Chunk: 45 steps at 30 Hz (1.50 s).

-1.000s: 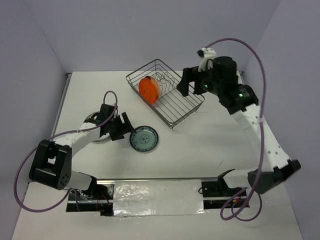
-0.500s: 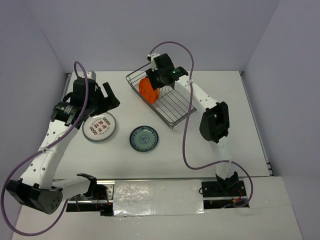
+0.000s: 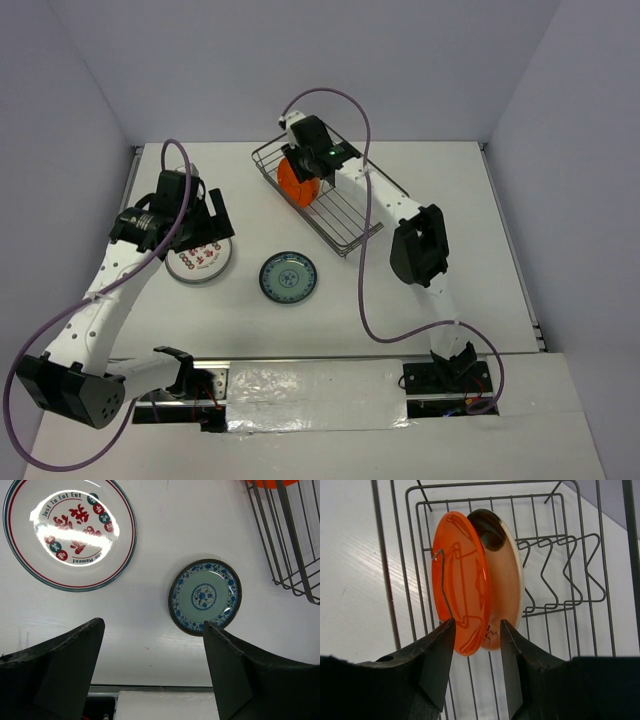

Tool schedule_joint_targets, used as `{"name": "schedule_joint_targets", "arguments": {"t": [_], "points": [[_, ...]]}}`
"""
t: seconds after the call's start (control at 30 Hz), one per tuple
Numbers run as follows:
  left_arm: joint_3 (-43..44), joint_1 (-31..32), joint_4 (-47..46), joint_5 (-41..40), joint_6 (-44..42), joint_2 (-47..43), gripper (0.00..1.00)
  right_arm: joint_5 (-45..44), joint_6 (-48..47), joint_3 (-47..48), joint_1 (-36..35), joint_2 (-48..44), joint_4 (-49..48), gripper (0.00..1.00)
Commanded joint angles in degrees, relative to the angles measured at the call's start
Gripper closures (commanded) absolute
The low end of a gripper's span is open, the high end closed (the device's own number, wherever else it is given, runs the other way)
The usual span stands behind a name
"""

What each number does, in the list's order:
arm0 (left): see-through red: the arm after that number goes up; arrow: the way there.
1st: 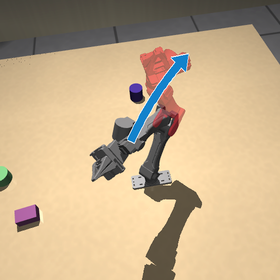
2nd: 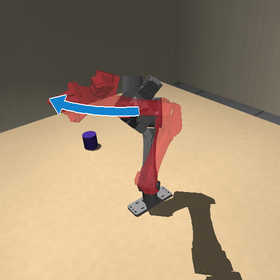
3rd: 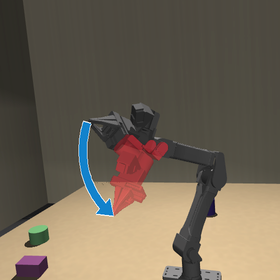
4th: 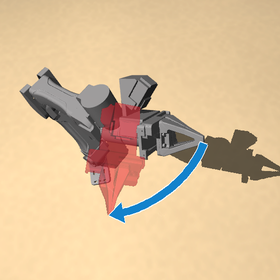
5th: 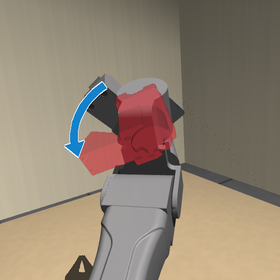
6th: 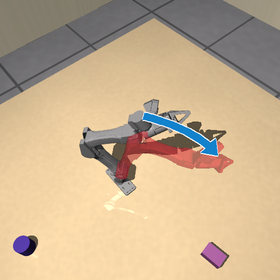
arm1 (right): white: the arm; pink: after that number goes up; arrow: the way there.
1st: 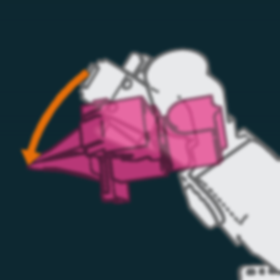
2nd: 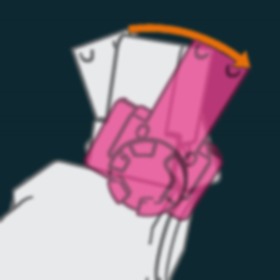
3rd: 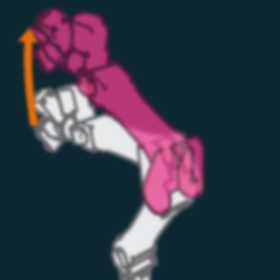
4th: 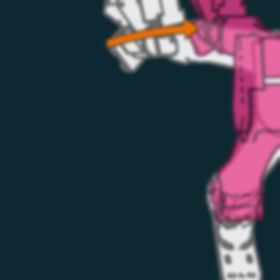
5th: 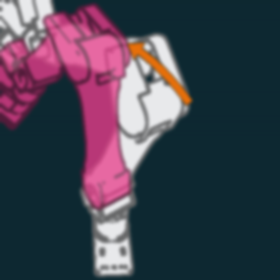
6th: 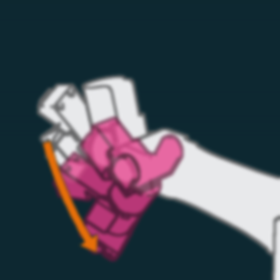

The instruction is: Unload the plates from the dish rack

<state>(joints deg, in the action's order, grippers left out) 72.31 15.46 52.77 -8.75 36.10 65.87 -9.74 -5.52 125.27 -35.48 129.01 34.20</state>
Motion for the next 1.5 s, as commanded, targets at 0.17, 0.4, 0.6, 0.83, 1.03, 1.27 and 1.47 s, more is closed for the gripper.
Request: {"name": "schedule_joint_targets", "arguments": {"t": [0.17, 0.4, 0.6, 0.83, 1.03, 1.27, 1.47], "points": [[1.8, -0.1, 0.8, 1.0, -2.2, 0.6, 0.08, -3.4, -1.0, 3.2, 0.1, 5.4, -4.6, 0.53], [2.8, -0.1, 2.5, 0.8, -3.6, 0.9, 0.08, -11.2, -1.1, -0.1, -2.0, 0.5, -7.1, 0.92], [2.0, -0.1, 1.0, 2.2, -3.5, 1.5, 0.08, -18.4, -0.5, 2.1, -2.7, -5.6, -2.2, 0.95], [1.9, -0.2, -0.7, 0.0, -3.4, 1.5, 0.08, -21.5, 1.6, 6.6, -2.7, -18.5, 7.5, 0.96], [4.5, -2.7, -0.7, -6.4, -2.3, 1.2, 0.08, 11.3, 11.1, -5.1, -1.3, -31.3, 16.8, 1.0], [8.8, -7.9, -3.2, -0.8, -3.5, 0.4, 0.07, 43.8, 38.6, -55.7, -1.8, -50.6, -16.8, 1.0], [4.1, -8.3, -7.2, 7.3, -5.0, -1.1, 0.08, 34.6, 53.0, -73.7, -2.4, -56.2, -34.0, 1.0]]}}
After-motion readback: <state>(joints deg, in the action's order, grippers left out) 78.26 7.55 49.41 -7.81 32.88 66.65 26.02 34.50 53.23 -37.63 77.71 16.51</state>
